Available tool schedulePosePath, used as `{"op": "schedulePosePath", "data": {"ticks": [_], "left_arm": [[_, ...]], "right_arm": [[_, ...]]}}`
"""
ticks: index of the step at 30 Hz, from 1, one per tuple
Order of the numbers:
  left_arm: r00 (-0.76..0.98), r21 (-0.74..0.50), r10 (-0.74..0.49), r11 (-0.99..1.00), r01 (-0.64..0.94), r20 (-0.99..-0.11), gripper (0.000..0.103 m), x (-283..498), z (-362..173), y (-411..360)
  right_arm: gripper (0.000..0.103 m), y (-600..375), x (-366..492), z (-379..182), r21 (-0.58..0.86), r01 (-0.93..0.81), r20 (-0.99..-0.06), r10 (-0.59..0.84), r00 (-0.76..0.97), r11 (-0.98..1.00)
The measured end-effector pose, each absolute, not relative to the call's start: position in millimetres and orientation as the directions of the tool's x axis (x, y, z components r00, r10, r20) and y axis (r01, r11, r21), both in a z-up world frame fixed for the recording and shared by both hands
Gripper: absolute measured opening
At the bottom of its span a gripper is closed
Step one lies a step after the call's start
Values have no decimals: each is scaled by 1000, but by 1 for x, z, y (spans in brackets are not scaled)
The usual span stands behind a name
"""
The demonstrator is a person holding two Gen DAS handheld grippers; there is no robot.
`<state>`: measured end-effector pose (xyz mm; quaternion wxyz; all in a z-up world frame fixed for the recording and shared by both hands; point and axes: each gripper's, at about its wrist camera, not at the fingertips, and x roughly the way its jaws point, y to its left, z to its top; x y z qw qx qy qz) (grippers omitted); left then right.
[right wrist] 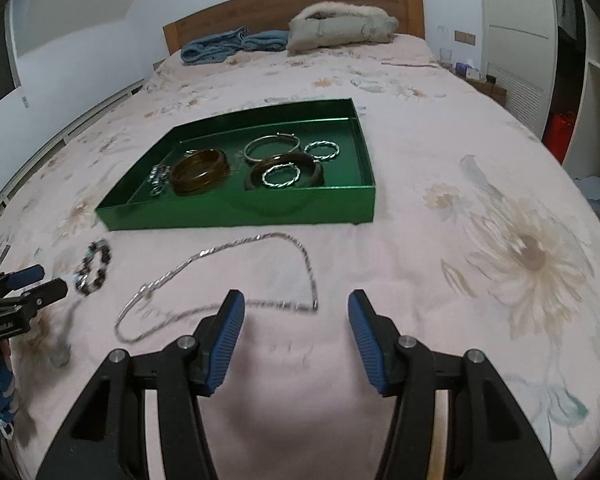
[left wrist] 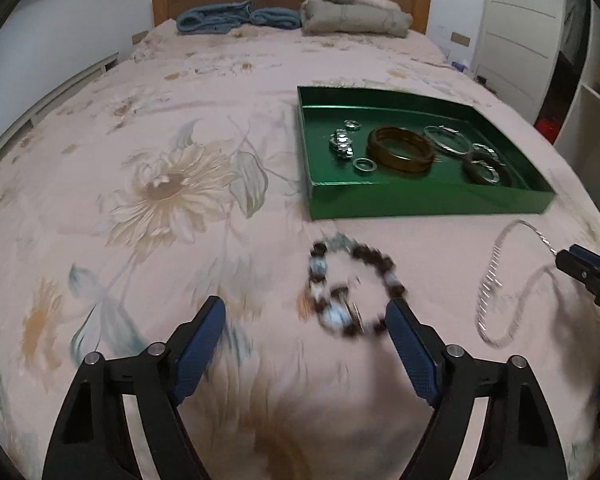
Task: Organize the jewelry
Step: 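Grasp the beaded bracelet with the left tool while the right tool grasps the silver chain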
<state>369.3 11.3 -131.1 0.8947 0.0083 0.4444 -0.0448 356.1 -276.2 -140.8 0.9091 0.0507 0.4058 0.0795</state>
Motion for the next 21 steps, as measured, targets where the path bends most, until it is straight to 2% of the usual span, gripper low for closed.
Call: {"op": "schedulePosePath", "data": {"ticks": [4, 13, 15, 16, 17, 19, 21], "left_arm": [[553, -46, -86, 995, 86, -829, 70, 394, -148, 11], [511, -5, -72, 991, 131, -856, 70, 408, -169, -1], [507, -4, -74, 990, 138, -859, 69, 410, -170, -3], [507, -6, -78, 990, 141, -858, 67, 410, -170, -3], [510, -9, -86, 988, 153, -856, 61, 409, -169, -4], [515, -2, -91, 985, 170, -852, 52, 407, -167, -7], [526, 11, -92, 982, 191, -845, 42, 403, -165, -11]], "right_arm": [[52, -275, 382, -153, 152, -113, -758, 189, 625, 982], [49, -261, 417, -172, 87, -184, -817, 175, 549, 979], [45, -259, 422, -176, 85, -194, -825, 178, 536, 977], [40, -259, 424, -177, 89, -196, -826, 182, 533, 977], [30, -260, 426, -177, 99, -196, -825, 190, 531, 976], [17, -262, 426, -176, 105, -194, -821, 195, 536, 975], [11, -261, 422, -175, 94, -199, -817, 190, 545, 976]]}}
